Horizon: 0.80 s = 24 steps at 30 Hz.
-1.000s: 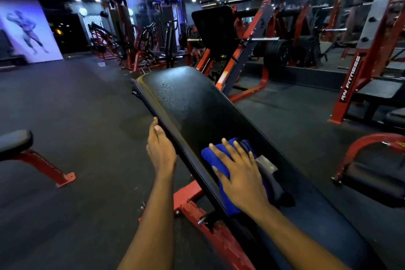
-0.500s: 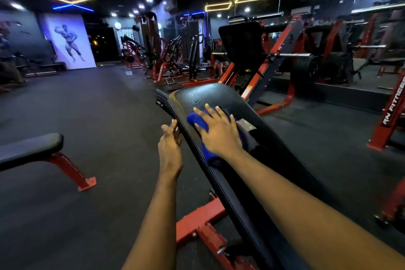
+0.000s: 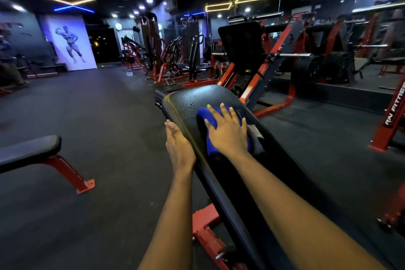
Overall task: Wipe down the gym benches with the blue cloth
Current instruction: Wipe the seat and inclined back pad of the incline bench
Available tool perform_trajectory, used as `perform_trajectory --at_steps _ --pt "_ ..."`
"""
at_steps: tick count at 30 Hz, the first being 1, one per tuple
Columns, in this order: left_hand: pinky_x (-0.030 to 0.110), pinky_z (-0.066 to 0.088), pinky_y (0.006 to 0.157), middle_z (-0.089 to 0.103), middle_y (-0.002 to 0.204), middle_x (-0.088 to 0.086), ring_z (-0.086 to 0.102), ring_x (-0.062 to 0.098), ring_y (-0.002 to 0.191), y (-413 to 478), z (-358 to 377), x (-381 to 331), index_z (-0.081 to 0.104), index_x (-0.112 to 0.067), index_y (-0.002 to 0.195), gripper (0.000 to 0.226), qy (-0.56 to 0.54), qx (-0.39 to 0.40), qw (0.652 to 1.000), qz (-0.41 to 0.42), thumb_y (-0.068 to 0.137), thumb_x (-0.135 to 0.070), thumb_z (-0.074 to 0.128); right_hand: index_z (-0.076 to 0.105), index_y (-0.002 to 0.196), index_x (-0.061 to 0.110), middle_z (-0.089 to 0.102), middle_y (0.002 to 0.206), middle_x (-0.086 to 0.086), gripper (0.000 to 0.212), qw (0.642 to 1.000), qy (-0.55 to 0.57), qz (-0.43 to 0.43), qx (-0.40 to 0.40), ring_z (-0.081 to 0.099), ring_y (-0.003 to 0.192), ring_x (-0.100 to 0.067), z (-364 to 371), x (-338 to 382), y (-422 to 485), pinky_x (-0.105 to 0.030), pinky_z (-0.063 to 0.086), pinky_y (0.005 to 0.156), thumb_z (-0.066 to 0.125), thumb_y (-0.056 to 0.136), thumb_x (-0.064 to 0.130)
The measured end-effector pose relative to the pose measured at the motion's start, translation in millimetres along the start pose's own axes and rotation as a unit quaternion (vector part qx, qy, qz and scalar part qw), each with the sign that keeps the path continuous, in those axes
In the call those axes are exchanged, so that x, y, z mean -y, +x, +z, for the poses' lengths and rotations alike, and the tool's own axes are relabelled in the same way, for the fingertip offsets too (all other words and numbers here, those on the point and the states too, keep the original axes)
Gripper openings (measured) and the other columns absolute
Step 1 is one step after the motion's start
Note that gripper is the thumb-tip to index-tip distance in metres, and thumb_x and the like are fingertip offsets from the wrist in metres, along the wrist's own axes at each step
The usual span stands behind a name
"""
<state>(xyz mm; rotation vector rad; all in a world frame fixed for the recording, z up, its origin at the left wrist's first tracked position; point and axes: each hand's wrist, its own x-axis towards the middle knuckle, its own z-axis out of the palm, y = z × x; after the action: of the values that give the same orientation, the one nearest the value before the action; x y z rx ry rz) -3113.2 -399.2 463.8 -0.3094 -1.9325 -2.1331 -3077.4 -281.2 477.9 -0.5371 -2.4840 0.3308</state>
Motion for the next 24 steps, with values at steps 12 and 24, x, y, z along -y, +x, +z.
perform_trajectory --at_steps 12,24 --pt "0.039 0.014 0.122 0.016 0.163 0.007 0.015 0.024 0.150 14 13 1 0.008 -0.022 0.157 0.059 0.068 0.025 0.997 0.001 0.105 -0.047 0.017 0.026 0.149 0.051 0.018 0.163 0.014 0.050 0.997 0.012 -0.072 0.015 0.011 0.151 -0.016 -5 -46 30 -0.052 0.009 0.121 0.036 0.100 0.055" --pt "0.035 0.013 0.118 0.013 0.163 0.007 0.013 0.024 0.150 10 11 2 0.002 -0.026 0.157 0.058 0.053 0.039 0.998 0.003 0.105 -0.045 0.019 0.030 0.149 0.048 0.024 0.162 0.008 0.052 0.997 0.034 0.072 -0.016 0.019 0.150 -0.019 -4 -60 59 -0.054 0.018 0.119 0.035 0.098 0.058"
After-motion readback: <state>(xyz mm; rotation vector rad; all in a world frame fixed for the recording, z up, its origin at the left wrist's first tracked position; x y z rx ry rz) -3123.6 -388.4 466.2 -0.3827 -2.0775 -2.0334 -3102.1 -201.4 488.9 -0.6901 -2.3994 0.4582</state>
